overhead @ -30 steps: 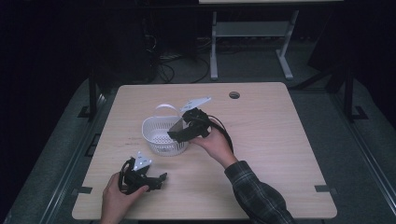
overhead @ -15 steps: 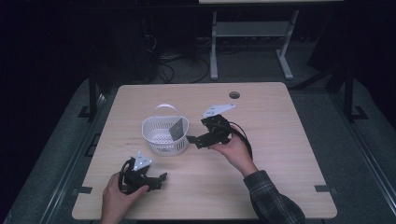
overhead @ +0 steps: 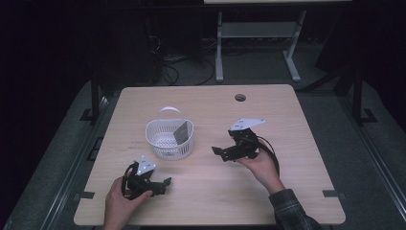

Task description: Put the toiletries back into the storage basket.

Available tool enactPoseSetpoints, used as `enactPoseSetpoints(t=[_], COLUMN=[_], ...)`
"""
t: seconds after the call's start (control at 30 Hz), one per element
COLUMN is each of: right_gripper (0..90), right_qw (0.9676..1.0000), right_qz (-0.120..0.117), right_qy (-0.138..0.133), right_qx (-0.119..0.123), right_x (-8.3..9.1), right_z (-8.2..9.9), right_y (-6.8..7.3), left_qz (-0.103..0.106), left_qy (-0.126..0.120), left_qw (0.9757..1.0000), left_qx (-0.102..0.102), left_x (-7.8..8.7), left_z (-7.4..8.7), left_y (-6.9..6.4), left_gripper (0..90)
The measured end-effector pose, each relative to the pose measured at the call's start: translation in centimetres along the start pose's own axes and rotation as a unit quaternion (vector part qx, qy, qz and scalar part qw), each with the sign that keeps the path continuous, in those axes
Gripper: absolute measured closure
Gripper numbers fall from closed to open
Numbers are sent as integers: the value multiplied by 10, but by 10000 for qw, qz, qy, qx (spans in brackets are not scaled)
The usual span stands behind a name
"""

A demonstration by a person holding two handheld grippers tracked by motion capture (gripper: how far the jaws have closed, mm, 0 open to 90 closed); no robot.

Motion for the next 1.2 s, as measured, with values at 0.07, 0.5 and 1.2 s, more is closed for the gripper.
enactPoseSetpoints(t=[0.07,0.5,1.2], right_gripper=[67,66,21], right_qw=[10000,9986,9911], right_qz=[58,451,1121], right_qy=[5,117,638], right_qx=[-29,-266,-326], right_x=[5,41,69], right_z=[7,49,124], right_y=[-4,-23,-45], left_qz=[10,9,26], left_qy=[-1,10,17], left_qw=[10000,10000,10000], left_qx=[18,-2,-29], left_x=[0,0,0], left_z=[0,0,0], left_y=[0,0,-1], left_gripper=[126,126,127])
Point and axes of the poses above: each handheld gripper's, and its own axes: x roughly backward along the jaws, z roughly out of its underside, y roughly to its left, the point moved 9 cm from there along -x, roughly forward along the jaws, and after that the axes turned 1 degree about -x, right-handed, at the moved point
